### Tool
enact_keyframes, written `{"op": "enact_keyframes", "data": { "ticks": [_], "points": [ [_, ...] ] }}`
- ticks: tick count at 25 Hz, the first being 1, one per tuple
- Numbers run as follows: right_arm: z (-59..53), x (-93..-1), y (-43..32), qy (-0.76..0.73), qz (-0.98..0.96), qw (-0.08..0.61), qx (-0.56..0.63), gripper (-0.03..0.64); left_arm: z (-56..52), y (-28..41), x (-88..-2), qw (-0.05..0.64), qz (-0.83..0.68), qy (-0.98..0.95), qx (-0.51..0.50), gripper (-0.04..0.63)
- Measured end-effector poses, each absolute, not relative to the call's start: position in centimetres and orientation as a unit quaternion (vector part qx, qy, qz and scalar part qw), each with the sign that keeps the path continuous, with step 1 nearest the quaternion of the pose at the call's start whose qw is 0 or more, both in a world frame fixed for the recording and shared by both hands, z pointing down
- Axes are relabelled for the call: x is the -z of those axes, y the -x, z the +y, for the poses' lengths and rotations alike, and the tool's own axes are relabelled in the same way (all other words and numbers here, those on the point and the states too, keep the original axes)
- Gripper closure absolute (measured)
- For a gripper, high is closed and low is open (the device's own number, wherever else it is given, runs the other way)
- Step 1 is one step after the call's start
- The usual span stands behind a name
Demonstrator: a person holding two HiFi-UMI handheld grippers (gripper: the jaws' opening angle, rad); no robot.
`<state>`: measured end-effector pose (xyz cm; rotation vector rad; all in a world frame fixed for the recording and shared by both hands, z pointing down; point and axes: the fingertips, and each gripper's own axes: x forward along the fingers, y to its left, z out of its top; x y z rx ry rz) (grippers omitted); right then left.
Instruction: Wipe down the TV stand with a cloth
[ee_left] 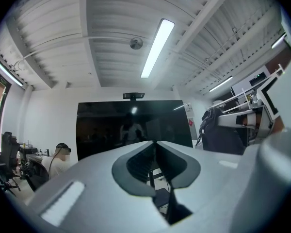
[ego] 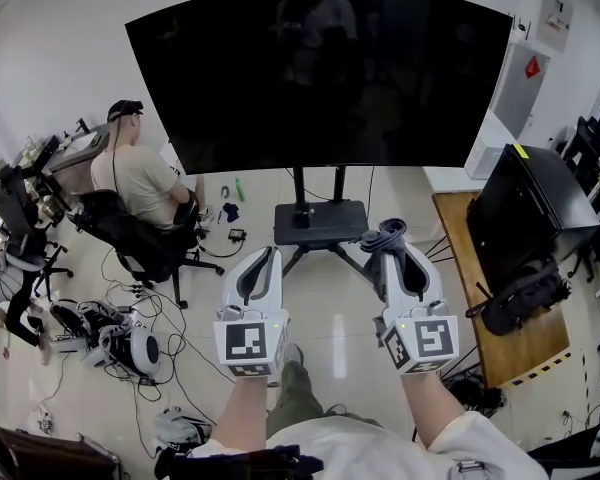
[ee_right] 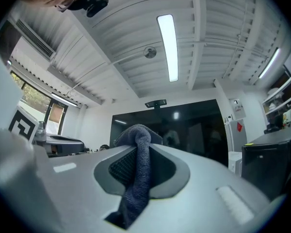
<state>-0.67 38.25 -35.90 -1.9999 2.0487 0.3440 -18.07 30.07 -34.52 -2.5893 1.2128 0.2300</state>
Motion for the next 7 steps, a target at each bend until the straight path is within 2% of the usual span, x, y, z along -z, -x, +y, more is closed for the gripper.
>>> {"op": "enact_keyframes", "data": {
  "ticks": [5, 7],
  "points": [
    [38.1, 36.9, 0.9, 0.685, 0.706, 0.132, -0.120, 0.565, 30.4, 17.1, 36.1, 0.152, 0.405, 0.897, -0.086, 0.485],
    [37.9, 37.2, 1.0, 0.683, 0.708, 0.132, -0.123, 0.565, 30.2, 16.7, 36.5, 0.161, 0.404, 0.896, -0.087, 0.529]
  ]
}}
